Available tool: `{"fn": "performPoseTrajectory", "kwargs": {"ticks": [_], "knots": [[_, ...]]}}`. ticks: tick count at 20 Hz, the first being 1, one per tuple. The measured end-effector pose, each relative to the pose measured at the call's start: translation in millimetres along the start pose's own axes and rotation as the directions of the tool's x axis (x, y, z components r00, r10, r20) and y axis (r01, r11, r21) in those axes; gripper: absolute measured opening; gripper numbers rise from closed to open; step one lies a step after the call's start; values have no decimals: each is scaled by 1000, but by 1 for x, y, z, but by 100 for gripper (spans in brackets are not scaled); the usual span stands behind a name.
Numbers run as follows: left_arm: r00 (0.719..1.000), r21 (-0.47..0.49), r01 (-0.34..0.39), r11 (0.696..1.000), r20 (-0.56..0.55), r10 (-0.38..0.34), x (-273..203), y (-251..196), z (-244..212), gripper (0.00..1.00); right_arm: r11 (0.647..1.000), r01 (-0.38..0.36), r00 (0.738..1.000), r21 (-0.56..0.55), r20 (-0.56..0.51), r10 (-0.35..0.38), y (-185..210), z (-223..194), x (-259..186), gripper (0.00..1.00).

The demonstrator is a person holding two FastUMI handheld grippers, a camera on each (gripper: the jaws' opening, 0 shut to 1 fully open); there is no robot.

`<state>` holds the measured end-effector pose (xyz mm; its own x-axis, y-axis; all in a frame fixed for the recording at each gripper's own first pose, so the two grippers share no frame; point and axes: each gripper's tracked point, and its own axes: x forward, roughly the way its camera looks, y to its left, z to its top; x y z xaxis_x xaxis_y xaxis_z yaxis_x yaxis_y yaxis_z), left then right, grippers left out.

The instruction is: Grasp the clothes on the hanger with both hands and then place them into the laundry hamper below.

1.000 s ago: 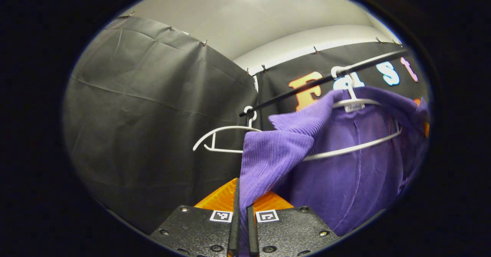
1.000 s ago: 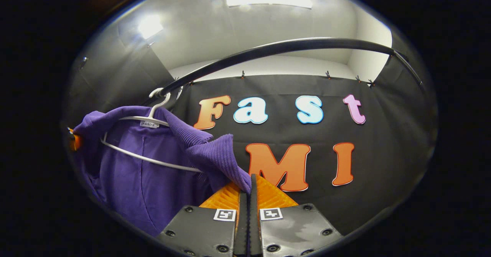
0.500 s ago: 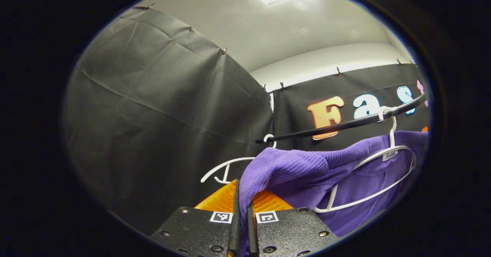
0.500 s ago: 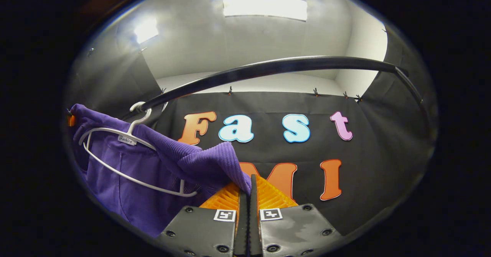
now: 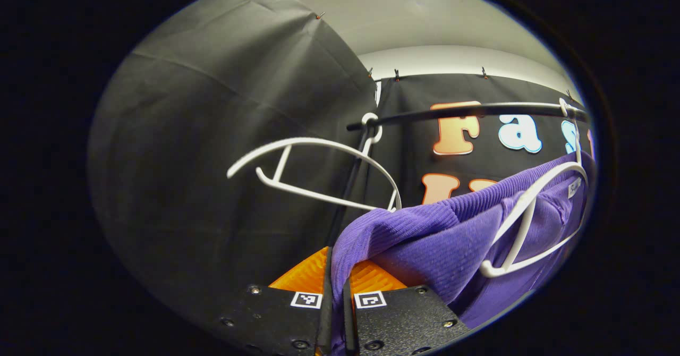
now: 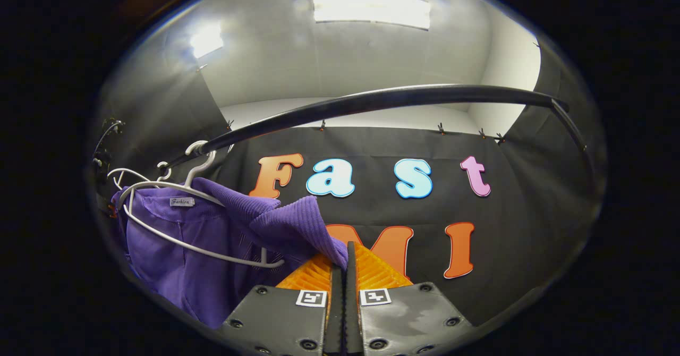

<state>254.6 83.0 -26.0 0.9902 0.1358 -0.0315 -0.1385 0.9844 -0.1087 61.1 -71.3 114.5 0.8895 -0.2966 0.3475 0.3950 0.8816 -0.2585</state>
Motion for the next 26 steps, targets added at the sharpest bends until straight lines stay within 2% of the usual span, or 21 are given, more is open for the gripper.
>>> {"fn": "performPoseTrajectory", "kwargs": {"ticks": [2,4,6,8,13,14,15,17,20,21,26], "knots": [[998,22,11,1000,-59,-10,6,0,-27,10,1000,-19,1000,-9,14,19,8,4,2,10],[993,4,8,1000,-118,-7,6,3,-55,12,999,-30,999,-13,17,30,11,2,5,9],[990,-35,9,999,-140,-14,-4,4,-73,9,999,-37,999,-6,0,37,10,-5,8,9],[989,-29,13,1000,-144,-17,-11,6,-84,9,999,-39,999,-3,-13,39,10,-10,9,9],[992,6,62,998,-114,-61,-42,8,-90,9,1000,0,1000,-19,-30,-1,-3,-23,20,10],[991,14,74,997,-111,-72,-47,9,-90,12,1000,6,999,-20,-34,-7,-3,-25,20,9],[991,25,82,996,-107,-79,-52,11,-89,9,1000,8,999,-22,-38,-9,-3,-26,19,10],[991,35,86,996,-104,-82,-59,12,-89,12,999,14,999,-33,-45,-16,-5,-35,24,10],[991,17,83,996,-109,-80,-65,16,-90,9,997,6,997,-74,-76,-11,-2,-57,40,9],[991,21,83,996,-111,-80,-68,16,-91,12,997,4,996,-76,-85,-11,-2,-65,46,9],[991,45,87,995,-108,-82,-77,15,-90,12,994,72,990,-77,-119,-81,-26,-95,55,10]]}}
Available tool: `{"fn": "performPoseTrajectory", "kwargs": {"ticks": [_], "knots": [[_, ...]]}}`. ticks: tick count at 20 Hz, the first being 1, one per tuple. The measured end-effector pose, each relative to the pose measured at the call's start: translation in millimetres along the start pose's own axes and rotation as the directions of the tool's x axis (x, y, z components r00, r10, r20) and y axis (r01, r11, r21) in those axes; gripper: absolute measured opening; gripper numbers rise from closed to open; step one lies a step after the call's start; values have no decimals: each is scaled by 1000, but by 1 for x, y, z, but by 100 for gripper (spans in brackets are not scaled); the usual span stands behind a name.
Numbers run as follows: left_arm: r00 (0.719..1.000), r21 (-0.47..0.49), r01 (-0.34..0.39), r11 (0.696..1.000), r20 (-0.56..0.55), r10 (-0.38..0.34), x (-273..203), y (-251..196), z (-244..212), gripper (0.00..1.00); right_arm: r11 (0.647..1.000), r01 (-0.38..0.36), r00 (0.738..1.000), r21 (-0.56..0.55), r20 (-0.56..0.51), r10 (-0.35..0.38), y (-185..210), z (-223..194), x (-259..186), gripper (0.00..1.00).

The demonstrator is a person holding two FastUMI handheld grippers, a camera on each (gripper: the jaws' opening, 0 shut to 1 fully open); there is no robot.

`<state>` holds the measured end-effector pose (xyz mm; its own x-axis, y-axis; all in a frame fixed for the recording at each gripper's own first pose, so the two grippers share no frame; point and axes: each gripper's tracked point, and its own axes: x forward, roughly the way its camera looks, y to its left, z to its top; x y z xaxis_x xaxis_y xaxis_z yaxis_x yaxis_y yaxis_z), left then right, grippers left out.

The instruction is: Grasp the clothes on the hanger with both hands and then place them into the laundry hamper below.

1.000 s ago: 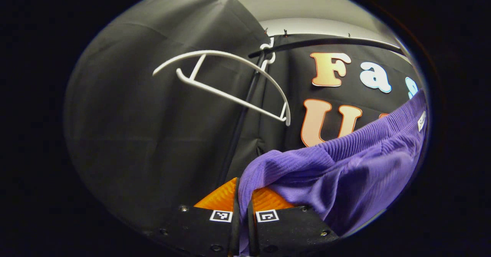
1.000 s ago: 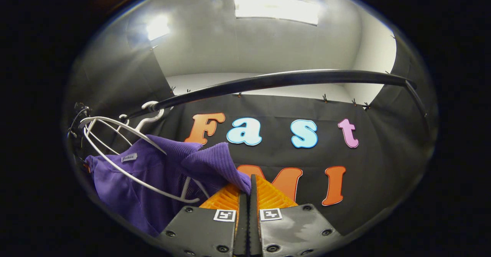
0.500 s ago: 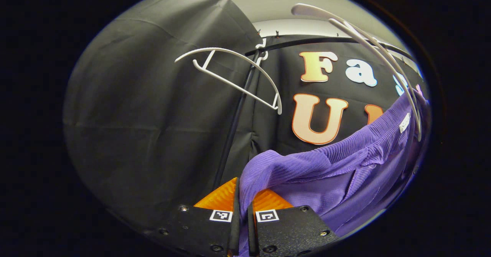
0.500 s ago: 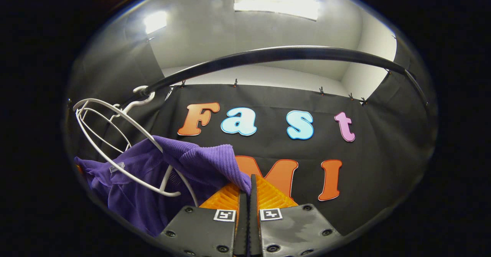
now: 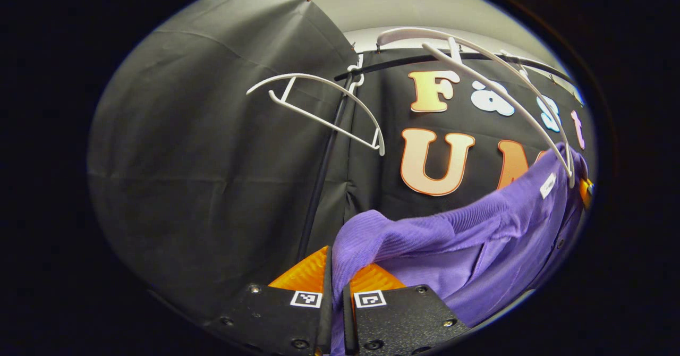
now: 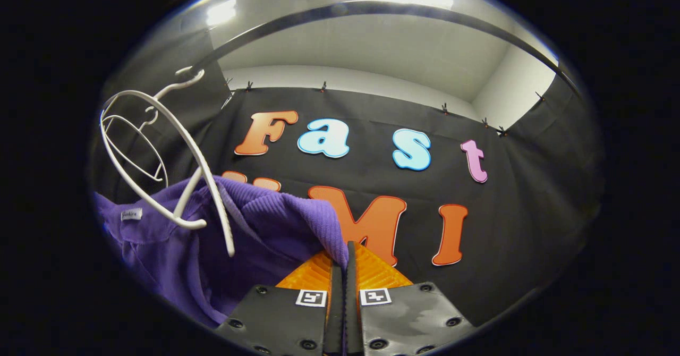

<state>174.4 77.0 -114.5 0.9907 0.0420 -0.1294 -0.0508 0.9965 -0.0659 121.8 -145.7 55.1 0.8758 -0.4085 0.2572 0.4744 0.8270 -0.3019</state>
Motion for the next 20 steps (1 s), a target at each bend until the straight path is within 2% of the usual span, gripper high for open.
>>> {"fn": "performPoseTrajectory", "kwargs": {"ticks": [5,7,15,16,17,20], "knots": [[1000,4,20,1000,-3,-20,-16,-3,6,9,1000,7,1000,7,-12,-6,-20,-13,-12,10],[1000,13,26,1000,9,-27,-26,-5,15,12,1000,8,1000,12,-25,-8,-27,-15,-22,10],[999,110,27,994,27,-30,-54,-9,34,6,996,-52,997,68,-47,55,-34,-18,-48,9],[999,121,30,992,19,-33,-61,-10,32,9,996,-62,997,71,-51,66,-31,-21,-52,9],[999,127,39,991,7,-40,-66,-14,27,7,993,-80,994,83,-62,85,-24,-25,-55,9],[995,89,90,992,-61,-84,-74,-35,2,9,976,-167,976,138,-120,184,8,-42,-67,10]]}}
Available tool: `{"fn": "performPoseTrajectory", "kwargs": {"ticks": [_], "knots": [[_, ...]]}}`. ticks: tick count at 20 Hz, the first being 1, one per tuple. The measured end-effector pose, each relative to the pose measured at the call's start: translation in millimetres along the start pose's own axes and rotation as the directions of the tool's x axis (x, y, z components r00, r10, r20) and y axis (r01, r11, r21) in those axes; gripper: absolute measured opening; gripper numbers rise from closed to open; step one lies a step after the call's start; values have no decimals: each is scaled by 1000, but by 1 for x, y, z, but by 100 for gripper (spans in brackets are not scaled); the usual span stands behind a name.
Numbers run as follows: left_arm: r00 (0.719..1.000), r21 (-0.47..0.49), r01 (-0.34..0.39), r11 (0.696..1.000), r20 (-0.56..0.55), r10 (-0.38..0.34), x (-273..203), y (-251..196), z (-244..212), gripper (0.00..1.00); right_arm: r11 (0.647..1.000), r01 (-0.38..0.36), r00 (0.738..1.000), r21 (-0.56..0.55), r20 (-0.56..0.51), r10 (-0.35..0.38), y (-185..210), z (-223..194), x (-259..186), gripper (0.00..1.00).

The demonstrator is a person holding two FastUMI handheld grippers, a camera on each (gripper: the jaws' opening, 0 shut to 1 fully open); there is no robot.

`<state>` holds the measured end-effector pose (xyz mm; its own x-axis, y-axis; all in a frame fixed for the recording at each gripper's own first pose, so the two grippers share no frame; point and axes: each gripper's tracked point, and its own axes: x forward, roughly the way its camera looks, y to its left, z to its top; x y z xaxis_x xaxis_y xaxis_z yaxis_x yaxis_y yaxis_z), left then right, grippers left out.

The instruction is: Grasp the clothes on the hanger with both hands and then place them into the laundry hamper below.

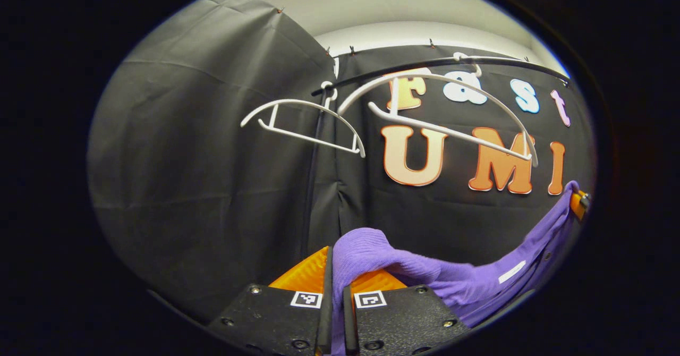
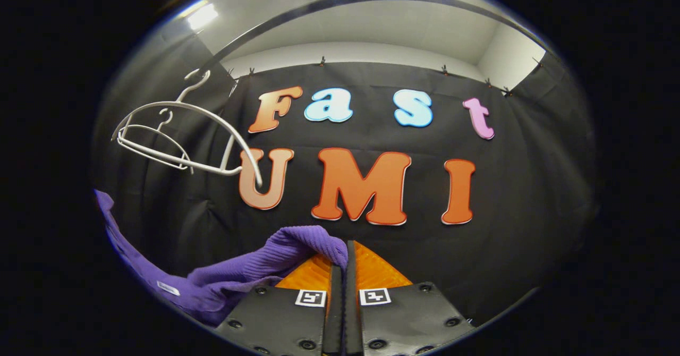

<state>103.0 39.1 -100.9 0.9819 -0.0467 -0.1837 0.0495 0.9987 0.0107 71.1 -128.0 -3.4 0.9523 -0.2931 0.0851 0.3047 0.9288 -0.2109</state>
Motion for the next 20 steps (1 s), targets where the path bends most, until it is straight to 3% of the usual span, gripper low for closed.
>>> {"fn": "performPoseTrajectory", "kwargs": {"ticks": [4,6,8,11,16,18,20], "knots": [[993,-2,80,997,-86,-80,2,-39,-33,9,992,-127,987,23,-91,129,49,-33,-12,10],[983,9,100,995,-155,-97,0,-51,-56,9,979,-196,968,52,-150,201,78,-51,-20,10],[968,-41,119,992,-217,-125,-4,-70,-79,9,967,-237,942,89,-225,251,98,-75,-31,10],[920,-139,149,979,-345,-189,-18,-105,-127,9,941,-268,874,207,-357,328,128,-121,-50,10],[826,-133,175,975,-519,-220,-48,-127,-187,10,928,-236,749,287,-555,362,142,-192,-87,10],[783,-160,168,973,-578,-231,-56,-133,-206,10,928,-236,708,288,-603,367,149,-207,-99,10],[722,-168,143,975,-657,-219,-63,-134,-233,10,920,-245,662,305,-640,389,157,-218,-107,10]]}}
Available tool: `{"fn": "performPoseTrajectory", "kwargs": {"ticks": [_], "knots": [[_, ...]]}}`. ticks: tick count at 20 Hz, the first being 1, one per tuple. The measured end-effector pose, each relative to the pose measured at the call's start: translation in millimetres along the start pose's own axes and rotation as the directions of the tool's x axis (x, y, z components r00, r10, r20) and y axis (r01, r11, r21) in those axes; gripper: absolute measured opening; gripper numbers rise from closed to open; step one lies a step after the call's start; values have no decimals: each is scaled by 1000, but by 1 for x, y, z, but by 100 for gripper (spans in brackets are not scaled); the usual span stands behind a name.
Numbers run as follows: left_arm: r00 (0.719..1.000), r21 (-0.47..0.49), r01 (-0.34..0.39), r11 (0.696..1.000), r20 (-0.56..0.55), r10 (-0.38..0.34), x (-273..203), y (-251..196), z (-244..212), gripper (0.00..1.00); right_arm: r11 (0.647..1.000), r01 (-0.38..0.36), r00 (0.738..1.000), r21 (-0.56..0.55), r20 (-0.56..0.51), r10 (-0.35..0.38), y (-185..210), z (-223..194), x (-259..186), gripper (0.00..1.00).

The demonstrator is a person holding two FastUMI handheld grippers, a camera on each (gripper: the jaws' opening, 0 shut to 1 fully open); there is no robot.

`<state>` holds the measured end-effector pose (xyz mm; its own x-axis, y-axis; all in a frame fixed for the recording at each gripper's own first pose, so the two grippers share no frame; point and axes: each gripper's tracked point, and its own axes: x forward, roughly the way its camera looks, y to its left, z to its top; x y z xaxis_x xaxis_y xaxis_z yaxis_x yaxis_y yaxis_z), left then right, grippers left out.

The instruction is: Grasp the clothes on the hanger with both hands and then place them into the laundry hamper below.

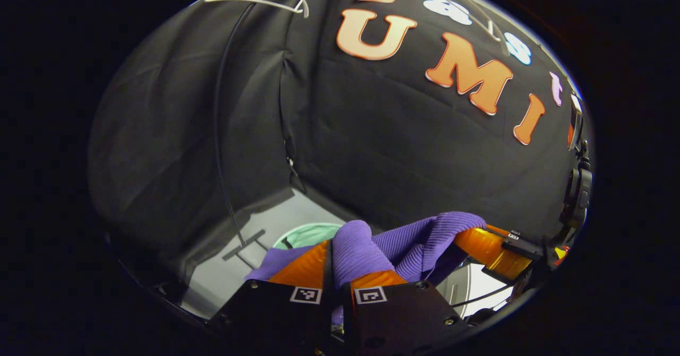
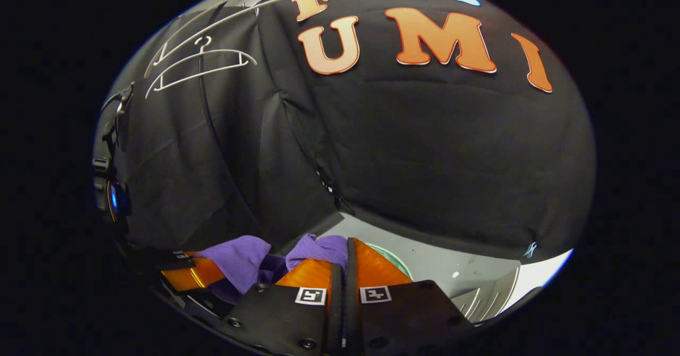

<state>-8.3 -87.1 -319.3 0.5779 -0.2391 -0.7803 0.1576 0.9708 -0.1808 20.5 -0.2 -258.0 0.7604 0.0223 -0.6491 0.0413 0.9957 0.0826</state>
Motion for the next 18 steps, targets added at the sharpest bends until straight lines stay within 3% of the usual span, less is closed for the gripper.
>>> {"fn": "performPoseTrajectory", "kwargs": {"ticks": [3,8,9,10,11,12,15,17,18], "knots": [[997,-8,3,1000,-77,-3,8,-2,-12,10,1000,-2,995,-26,-102,-1,1,-28,11,10],[998,-34,-22,999,-59,20,7,7,-6,10,1000,17,988,-8,-153,-18,-7,-37,19,11],[998,-49,-29,998,-60,26,7,10,-6,10,1000,28,987,-6,-158,-29,-11,-36,23,5],[997,-60,-43,997,-60,40,5,13,-6,10,999,43,986,-4,-158,-43,-15,-38,22,18],[996,-70,-62,996,-68,57,10,21,-8,13,999,54,985,-3,-163,-54,-19,-38,23,40],[994,-81,-83,993,-78,77,8,26,-10,5,998,65,984,-5,-166,-65,-22,-38,23,53],[988,-128,-120,984,-110,106,9,38,-15,62,998,69,980,-10,-185,-69,-21,-43,23,91],[987,-137,-137,981,-104,123,4,39,-12,100,997,69,982,-28,-176,-73,-21,-37,24,91],[987,-135,-138,981,-98,125,6,41,-12,98,997,66,982,-34,-174,-71,-19,-37,24,91]]}}
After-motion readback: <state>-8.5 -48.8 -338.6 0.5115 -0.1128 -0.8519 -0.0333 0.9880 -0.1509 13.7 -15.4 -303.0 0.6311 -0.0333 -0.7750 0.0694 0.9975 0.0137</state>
